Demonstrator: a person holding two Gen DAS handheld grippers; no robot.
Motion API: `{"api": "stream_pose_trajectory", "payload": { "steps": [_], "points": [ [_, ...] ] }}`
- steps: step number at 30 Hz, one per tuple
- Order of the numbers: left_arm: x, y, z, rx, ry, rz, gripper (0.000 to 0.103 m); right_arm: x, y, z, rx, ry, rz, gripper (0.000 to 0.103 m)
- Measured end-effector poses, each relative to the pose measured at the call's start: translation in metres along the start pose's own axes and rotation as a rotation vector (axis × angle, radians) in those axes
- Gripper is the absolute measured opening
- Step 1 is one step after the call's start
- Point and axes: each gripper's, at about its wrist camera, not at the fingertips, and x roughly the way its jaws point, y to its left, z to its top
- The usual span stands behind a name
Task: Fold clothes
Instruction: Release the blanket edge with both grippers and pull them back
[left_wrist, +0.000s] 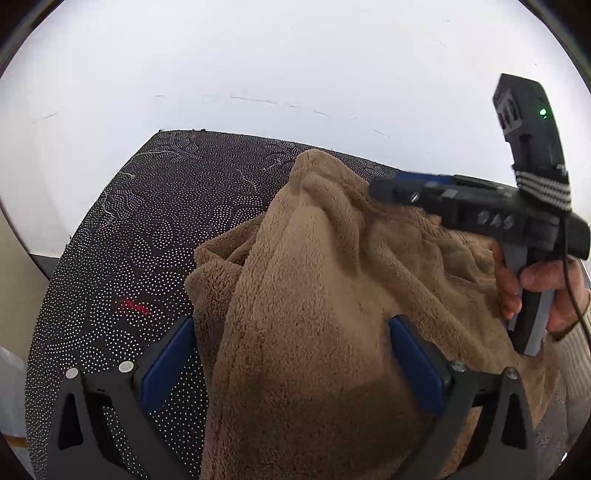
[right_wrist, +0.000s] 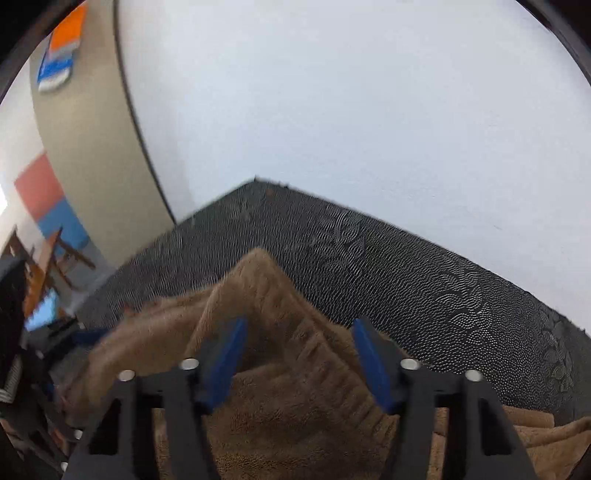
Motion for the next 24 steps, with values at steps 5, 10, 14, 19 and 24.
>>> {"api": "stream_pose_trajectory", "payload": {
  "steps": [5,10,14,19,24],
  "points": [
    [-0.001,0.003,0.001,-0.003,0.0,-0.001,0.103,0.019,0.011,-0.002,-0.062,0.076,-0.11,0.02],
    [-0.003,0.002,0.0,-0.001,-0.004,0.008,0.103,0.015,-0.004,0.011,-0.007,0.029,-0.286,0.0],
    [-0.002,0.004,0.0,-0.011,0.0,-0.005,0.103,0.016,-0.03,0.007,0.114,0.017,-0.183,0.001],
    [0.001,0.005,0.001,-0.022,0.006,-0.013,0.103,-0.036,-0.058,-0.007,0.192,-0.048,-0.162,0.032],
    [-0.001,0.004,-0.001,-0.026,0.021,-0.006,0.103,-0.101,-0.101,-0.048,0.28,-0.076,-0.242,0.1]
  ]
}}
